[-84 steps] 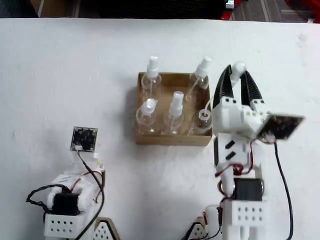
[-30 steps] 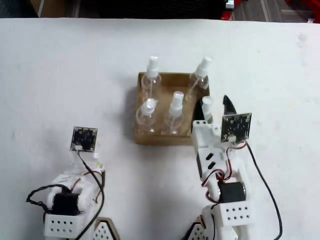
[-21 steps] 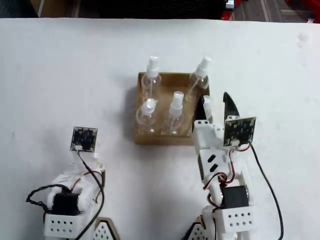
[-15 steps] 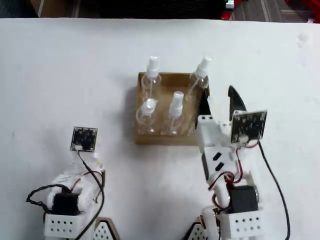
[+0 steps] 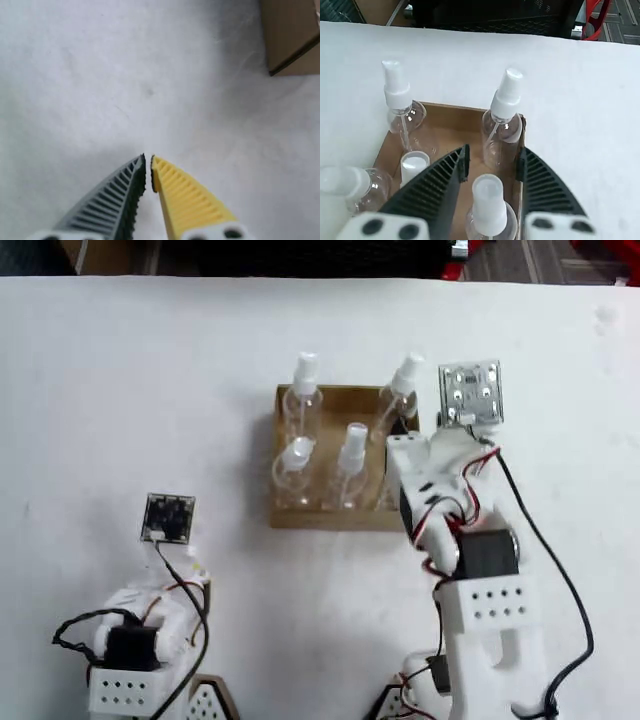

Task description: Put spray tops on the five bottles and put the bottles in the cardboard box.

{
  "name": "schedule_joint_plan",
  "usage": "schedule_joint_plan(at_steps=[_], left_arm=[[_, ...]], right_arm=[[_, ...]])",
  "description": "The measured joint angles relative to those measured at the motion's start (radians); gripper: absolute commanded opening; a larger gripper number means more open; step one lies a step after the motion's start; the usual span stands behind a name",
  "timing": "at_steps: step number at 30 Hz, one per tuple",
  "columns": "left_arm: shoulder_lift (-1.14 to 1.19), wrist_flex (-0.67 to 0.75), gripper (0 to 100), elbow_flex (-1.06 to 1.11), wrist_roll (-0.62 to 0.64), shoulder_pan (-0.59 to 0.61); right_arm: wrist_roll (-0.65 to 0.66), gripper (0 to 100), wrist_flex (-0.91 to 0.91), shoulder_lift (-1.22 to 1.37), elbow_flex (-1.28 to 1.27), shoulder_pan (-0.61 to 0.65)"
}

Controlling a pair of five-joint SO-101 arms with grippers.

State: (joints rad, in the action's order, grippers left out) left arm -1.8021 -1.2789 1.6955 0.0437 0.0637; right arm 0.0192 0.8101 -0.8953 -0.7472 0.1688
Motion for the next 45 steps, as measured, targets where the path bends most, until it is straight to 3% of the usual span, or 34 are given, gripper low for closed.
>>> schedule_joint_plan(at_steps=[11,20,45], left_arm=[[0.000,0.000,2,0.000,0.000,0.000],[0.000,0.000,2,0.000,0.000,0.000],[0.000,0.000,2,0.000,0.000,0.000]], right_arm=[[0.000,1.5,0.009,0.184,0.176,0.000],[0.000,1.5,0.244,0.427,0.394,-0.023],[0.000,1.5,0.408,0.437,0.442,-0.046]])
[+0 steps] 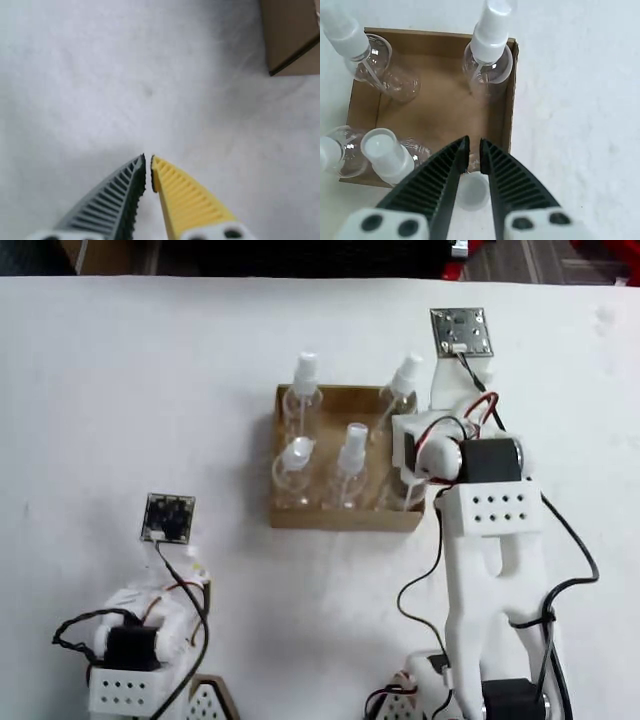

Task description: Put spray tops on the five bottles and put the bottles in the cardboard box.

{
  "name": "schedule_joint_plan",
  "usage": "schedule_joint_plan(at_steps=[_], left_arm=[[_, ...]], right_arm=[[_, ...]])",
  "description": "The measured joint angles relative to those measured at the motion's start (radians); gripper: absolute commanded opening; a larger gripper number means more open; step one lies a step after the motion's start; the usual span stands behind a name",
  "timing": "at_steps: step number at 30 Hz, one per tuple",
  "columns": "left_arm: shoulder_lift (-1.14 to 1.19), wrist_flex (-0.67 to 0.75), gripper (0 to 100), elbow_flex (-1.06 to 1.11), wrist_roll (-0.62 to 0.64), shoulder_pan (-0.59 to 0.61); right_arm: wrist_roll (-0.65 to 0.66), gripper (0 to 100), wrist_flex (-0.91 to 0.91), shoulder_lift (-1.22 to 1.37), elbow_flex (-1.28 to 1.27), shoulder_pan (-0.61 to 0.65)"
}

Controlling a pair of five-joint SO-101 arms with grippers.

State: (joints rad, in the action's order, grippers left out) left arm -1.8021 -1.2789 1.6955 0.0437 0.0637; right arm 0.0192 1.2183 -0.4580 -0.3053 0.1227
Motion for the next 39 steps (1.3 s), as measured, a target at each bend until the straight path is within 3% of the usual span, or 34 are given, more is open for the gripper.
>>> schedule_joint_plan(at_steps=[16,28,39], left_arm=[[0.000,0.000,2,0.000,0.000,0.000],[0.000,0.000,2,0.000,0.000,0.000],[0.000,0.000,2,0.000,0.000,0.000]], right_arm=[[0.002,1.5,0.003,-0.020,0.199,-0.054],[0.002,1.7,0.173,-0.348,0.198,-0.084],[0.002,1.9,0.187,-0.700,-0.074,-0.086]])
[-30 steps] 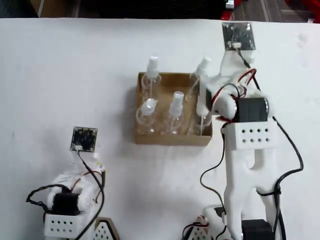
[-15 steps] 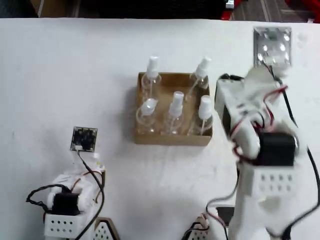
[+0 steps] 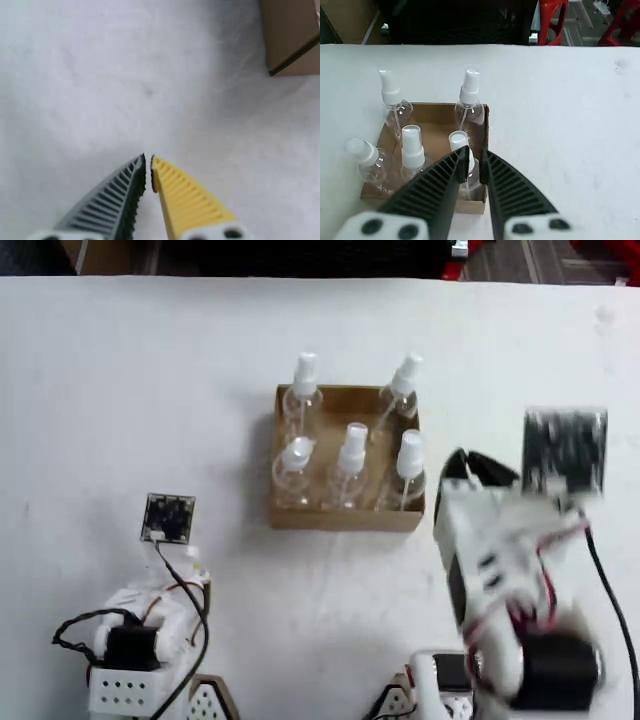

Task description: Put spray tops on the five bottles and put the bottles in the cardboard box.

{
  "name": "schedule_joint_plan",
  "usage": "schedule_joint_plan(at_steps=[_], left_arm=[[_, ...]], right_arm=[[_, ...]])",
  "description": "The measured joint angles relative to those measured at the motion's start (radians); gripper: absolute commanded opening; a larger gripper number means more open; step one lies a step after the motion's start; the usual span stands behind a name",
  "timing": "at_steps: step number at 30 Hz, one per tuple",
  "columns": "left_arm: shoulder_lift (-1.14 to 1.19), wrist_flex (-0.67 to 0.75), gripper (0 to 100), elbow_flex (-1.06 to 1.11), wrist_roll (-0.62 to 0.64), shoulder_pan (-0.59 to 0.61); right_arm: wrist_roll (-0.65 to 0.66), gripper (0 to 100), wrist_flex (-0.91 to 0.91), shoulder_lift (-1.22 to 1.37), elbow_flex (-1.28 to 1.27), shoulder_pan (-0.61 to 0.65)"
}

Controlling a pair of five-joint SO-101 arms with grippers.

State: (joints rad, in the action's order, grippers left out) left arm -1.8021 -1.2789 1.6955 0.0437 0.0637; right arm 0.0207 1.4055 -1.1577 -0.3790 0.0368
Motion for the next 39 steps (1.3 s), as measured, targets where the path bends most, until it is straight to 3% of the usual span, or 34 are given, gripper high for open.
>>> schedule_joint_plan(at_steps=[8,15,17,21,29,33,39], left_arm=[[0.000,0.000,2,0.000,0.000,0.000],[0.000,0.000,2,0.000,0.000,0.000],[0.000,0.000,2,0.000,0.000,0.015],[0.000,0.000,2,0.000,0.000,0.094],[0.000,0.000,2,0.000,0.000,0.115],[0.000,0.000,2,0.000,0.000,0.117],[0.000,0.000,2,0.000,0.000,0.121]], right_arm=[[0.003,14.0,0.000,-0.370,-0.236,0.000],[0.005,6.2,0.000,-0.624,-0.486,0.000],[0.005,1.2,0.000,-0.635,-0.506,0.002],[0.021,1.5,0.000,-0.635,-0.516,0.002],[0.269,1.6,0.000,-0.640,-0.568,0.002],[0.304,1.6,0.000,-0.640,-0.637,-0.002],[0.307,1.6,0.000,-0.640,-0.723,-0.164]])
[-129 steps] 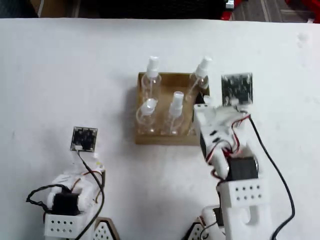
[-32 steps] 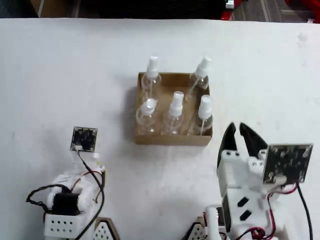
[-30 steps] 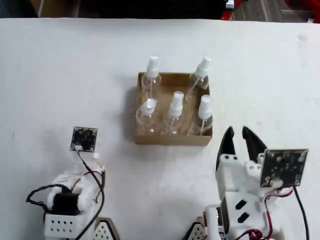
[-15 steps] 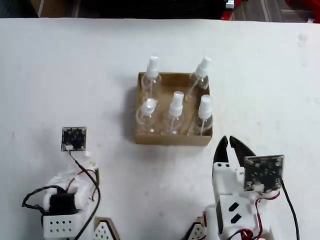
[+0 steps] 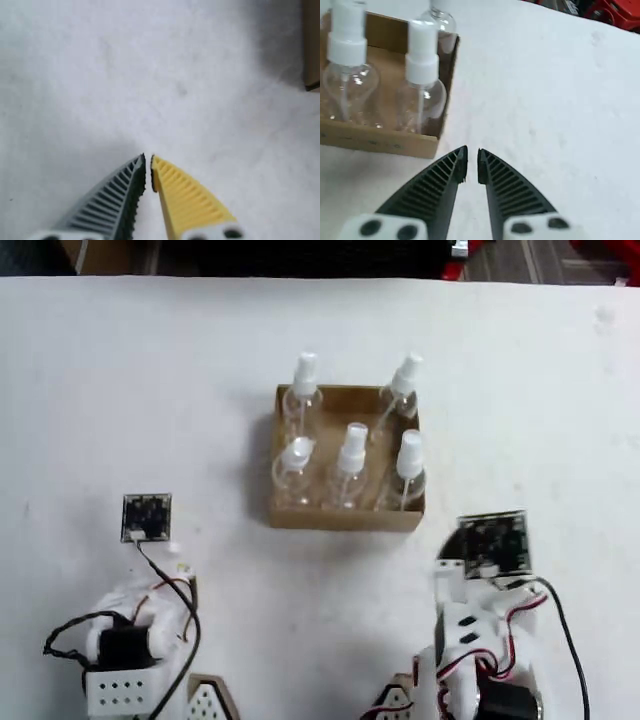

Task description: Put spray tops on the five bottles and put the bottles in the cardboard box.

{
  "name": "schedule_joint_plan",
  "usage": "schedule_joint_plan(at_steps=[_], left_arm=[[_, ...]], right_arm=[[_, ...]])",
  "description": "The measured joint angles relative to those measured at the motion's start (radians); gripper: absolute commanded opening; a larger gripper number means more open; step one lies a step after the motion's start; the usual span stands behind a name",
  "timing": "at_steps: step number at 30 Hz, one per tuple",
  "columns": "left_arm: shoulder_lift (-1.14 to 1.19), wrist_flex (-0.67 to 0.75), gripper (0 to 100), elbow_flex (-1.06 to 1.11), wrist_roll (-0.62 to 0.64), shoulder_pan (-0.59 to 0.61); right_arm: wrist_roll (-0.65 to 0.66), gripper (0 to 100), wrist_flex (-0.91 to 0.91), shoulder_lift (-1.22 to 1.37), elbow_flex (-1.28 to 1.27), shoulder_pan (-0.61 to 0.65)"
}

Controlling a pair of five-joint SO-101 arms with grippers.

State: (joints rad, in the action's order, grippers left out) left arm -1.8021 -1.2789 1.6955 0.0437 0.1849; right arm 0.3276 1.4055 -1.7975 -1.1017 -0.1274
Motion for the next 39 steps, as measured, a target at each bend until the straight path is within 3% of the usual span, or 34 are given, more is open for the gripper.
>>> schedule_joint_plan(at_steps=[6,12,20,33,39], left_arm=[[0.000,0.000,2,0.000,0.000,0.000],[0.000,0.000,2,0.000,0.000,0.000],[0.000,0.000,2,-0.003,0.000,0.000],[0.000,0.000,2,-0.009,0.000,0.000],[0.000,0.000,2,-0.009,-0.003,0.000]], right_arm=[[-0.003,1.6,0.000,0.000,-0.127,-0.209],[-0.137,1.6,-0.044,0.000,-0.307,-0.299],[-0.155,1.6,-0.152,0.000,-0.526,-0.304],[-0.158,1.6,-0.163,-0.002,-0.580,-0.308],[-0.158,1.6,-0.138,-0.002,-0.580,-0.138]])
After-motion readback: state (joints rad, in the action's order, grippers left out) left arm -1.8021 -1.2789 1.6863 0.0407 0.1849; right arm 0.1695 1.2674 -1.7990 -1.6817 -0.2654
